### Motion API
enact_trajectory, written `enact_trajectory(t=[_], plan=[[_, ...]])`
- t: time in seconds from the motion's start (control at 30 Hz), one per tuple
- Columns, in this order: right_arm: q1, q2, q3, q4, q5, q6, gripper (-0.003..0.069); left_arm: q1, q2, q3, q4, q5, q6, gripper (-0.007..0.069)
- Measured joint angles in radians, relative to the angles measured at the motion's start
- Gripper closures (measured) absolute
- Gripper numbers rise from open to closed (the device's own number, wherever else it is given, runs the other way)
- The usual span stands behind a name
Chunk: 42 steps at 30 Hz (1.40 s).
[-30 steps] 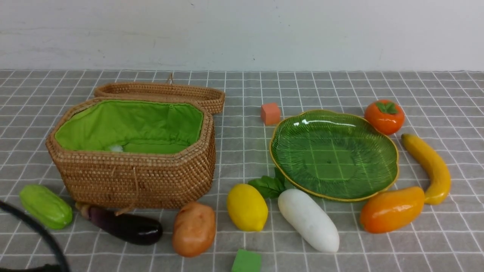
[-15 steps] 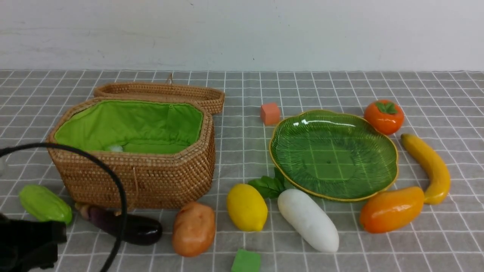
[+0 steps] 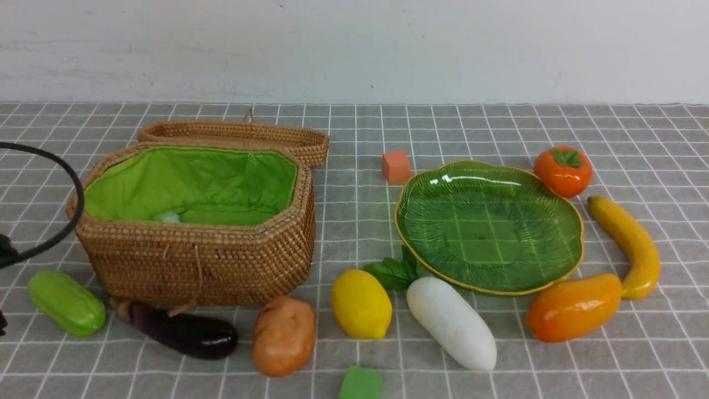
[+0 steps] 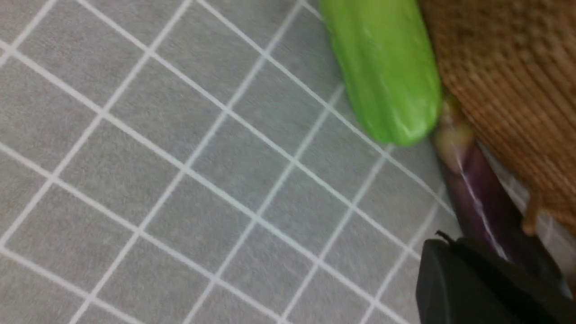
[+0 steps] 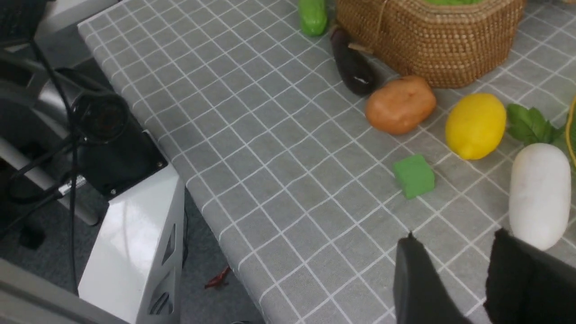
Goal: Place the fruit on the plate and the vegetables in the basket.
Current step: Take a chayote with your left arm and place it on the basket on the left.
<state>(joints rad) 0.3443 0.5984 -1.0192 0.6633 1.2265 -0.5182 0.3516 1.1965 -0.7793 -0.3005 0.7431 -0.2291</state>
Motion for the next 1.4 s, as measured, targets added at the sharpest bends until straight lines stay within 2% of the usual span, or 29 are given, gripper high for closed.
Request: enact_trajectory(t=[0.1, 0.17, 0.3, 0.33, 0.43, 0.53, 0.6, 0.73, 0.97, 1.07, 1.27, 1.4], plan=[[0.023, 0.000, 0.000, -0.018, 0.001, -0.001, 0.0421, 0.034, 0.082, -0.020, -0.051, -0.032, 0.034, 0.0613], [0.032, 0.000, 0.000, -0.024, 0.003, -0.001, 0.0423, 0.047, 0.142, -0.042, -0.089, -0.052, 0.054, 0.0558], [0.035, 0.000, 0.000, -0.028, 0.004, -0.002, 0.0423, 0.052, 0.242, -0.066, -0.151, -0.134, 0.093, 0.0363], [0.035, 0.000, 0.000, -0.028, 0.003, -0.003, 0.0423, 0.052, 0.269, -0.067, -0.162, -0.161, 0.096, 0.0288], [0.035, 0.000, 0.000, -0.028, -0.009, -0.003, 0.0423, 0.052, 0.324, -0.067, -0.181, -0.219, 0.100, 0.0159], [0.035, 0.000, 0.000, -0.028, -0.020, -0.003, 0.0423, 0.052, 0.376, -0.067, -0.217, -0.278, 0.105, 0.0067], [0.035, 0.000, 0.000, -0.028, -0.025, -0.003, 0.0423, 0.052, 0.403, -0.067, -0.256, -0.306, 0.128, 0.0035], [0.035, 0.000, 0.000, -0.027, -0.028, -0.003, 0.0423, 0.052, 0.444, -0.067, -0.334, -0.344, 0.217, 0.0027], [0.035, 0.000, 0.000, -0.027, -0.055, -0.003, 0.0423, 0.052, 0.512, -0.068, -0.577, -0.408, 0.479, 0.0041], [0.035, 0.000, 0.000, -0.027, -0.059, -0.003, 0.0423, 0.052, 0.529, -0.068, -0.622, -0.420, 0.540, 0.0041], [0.035, 0.000, 0.000, -0.021, -0.062, -0.003, 0.0423, 0.052, 0.554, -0.073, -0.638, -0.441, 0.594, 0.0052], [0.035, 0.000, 0.000, -0.015, -0.062, -0.003, 0.0423, 0.052, 0.556, -0.073, -0.597, -0.451, 0.595, 0.0104]])
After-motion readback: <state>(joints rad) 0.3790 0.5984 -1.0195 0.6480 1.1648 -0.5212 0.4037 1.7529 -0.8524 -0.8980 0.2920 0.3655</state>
